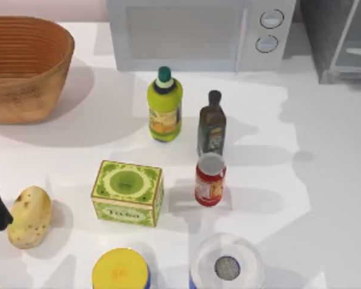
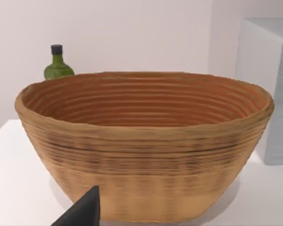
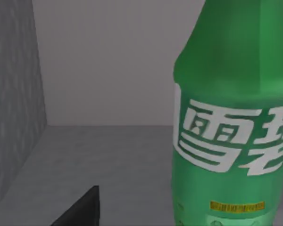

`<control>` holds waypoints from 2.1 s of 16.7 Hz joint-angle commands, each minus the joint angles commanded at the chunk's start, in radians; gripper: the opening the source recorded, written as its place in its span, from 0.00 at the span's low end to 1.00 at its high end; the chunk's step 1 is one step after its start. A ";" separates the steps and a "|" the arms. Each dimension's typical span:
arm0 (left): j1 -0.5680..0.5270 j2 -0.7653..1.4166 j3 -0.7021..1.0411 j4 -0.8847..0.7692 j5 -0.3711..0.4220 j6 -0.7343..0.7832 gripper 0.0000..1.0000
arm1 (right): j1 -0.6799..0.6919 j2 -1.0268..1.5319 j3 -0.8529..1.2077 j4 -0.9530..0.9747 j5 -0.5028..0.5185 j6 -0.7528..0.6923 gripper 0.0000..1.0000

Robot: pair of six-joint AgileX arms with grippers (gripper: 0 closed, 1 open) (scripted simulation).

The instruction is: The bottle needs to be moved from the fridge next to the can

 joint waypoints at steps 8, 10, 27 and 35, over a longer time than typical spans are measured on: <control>0.000 0.000 0.000 0.000 0.000 0.000 1.00 | 0.012 0.070 0.135 -0.065 0.014 -0.001 1.00; 0.000 0.000 0.000 0.000 0.000 0.000 1.00 | 0.018 0.108 0.211 -0.102 0.019 -0.001 1.00; 0.000 0.000 0.000 0.000 0.000 0.000 1.00 | 0.024 0.151 0.298 -0.148 0.026 -0.002 0.25; 0.000 0.000 0.000 0.000 0.000 0.000 1.00 | 0.024 0.151 0.298 -0.148 0.026 -0.002 0.00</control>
